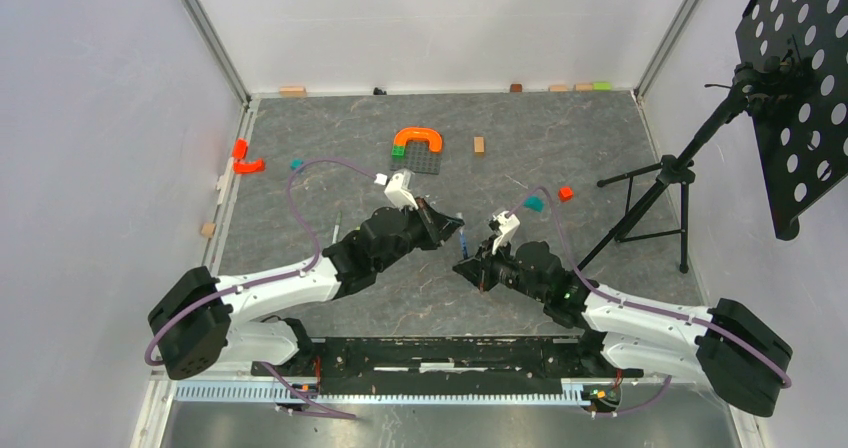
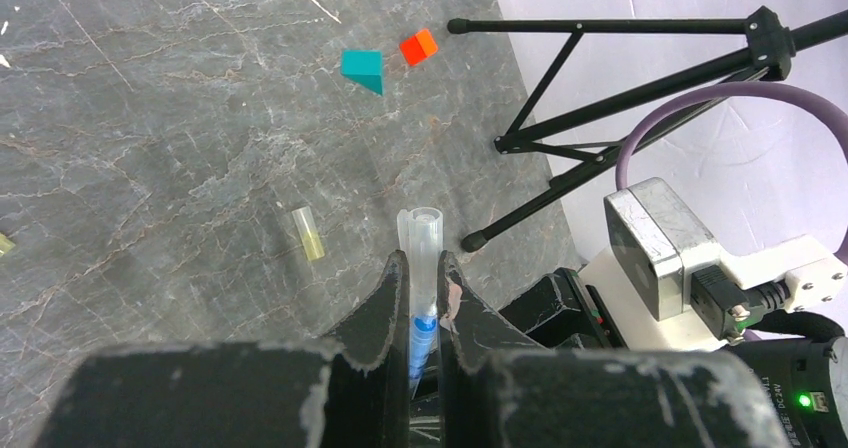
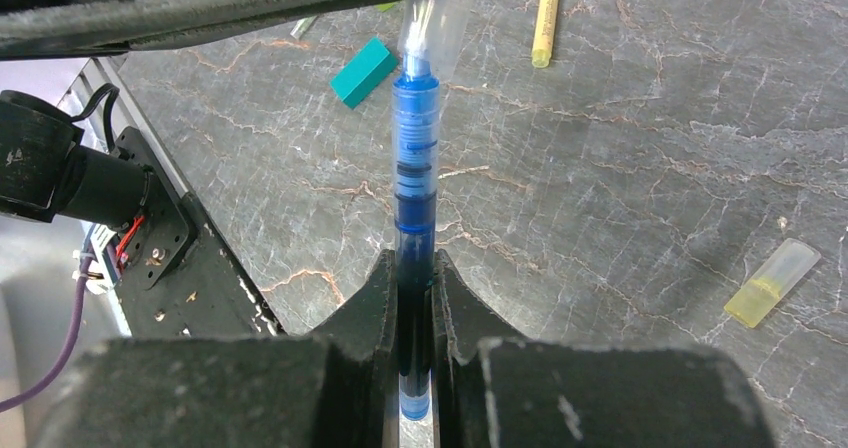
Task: Insert the pens into the pen caps
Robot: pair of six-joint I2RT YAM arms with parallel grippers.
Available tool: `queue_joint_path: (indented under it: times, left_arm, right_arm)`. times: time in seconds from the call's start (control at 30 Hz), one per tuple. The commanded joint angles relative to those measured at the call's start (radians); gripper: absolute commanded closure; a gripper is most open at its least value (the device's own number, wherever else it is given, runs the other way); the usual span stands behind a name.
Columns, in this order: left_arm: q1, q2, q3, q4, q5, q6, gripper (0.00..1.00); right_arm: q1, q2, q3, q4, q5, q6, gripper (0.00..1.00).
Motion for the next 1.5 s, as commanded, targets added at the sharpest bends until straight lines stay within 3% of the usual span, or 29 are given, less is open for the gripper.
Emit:
queue_joint_path:
  times: [0.0, 0.63, 1.1, 1.47]
  left_arm:
    - [-0.001, -0.025, -0.011, 0.045, -0.013, 0.061, 0.98]
    - [-0.002, -0.009, -0.045, 0.125, 0.003, 0.134, 0.98]
    - [-0.002, -0.016, -0.050, 0.069, -0.094, 0.182, 0.98]
    - [-0.003, 0.009, -0.024, -0.011, -0.148, 0.101, 0.98]
  right_arm:
    - [-0.004, -0.003, 0.036, 0.012, 0.012, -0.017, 1.00]
    - [-0.012, 0.014, 0.148, -0.105, 0.012, 0.021, 1.00]
    - [-0.015, 0.001, 0.188, -0.177, 0.048, 0.069, 1.00]
    - [-0.014, 0.046, 0.227, -0.187, 0.071, 0.081, 1.00]
